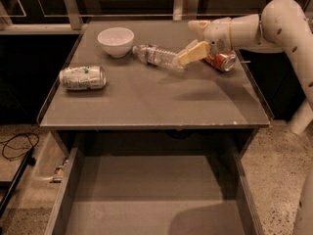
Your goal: Place water bottle into top drawer
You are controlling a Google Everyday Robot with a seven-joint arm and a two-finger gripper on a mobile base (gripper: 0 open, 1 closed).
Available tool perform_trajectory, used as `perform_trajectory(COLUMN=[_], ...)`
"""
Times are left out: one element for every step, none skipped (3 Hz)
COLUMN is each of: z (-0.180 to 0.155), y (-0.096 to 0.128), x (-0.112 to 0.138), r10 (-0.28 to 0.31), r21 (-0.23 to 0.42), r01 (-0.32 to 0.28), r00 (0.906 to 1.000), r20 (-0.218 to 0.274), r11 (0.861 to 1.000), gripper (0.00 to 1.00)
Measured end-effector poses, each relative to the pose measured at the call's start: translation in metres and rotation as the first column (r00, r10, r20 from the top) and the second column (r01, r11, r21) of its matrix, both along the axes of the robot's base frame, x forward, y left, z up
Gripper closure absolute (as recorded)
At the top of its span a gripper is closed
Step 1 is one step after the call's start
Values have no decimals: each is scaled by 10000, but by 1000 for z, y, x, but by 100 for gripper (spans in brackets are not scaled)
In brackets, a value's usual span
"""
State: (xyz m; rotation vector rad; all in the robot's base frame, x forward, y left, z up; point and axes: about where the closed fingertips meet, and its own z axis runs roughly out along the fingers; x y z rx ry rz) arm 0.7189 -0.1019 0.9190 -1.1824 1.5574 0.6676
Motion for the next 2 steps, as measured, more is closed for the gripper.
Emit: perform_trajectory(z=[-1,-20], y=[20,37], x=[3,6], r10=[139,213], r21=[-882,-2524], r01=[-162,-403], r00=[9996,9968], r20=[-261,-775], r11=[9960,9668], gripper=[0,0])
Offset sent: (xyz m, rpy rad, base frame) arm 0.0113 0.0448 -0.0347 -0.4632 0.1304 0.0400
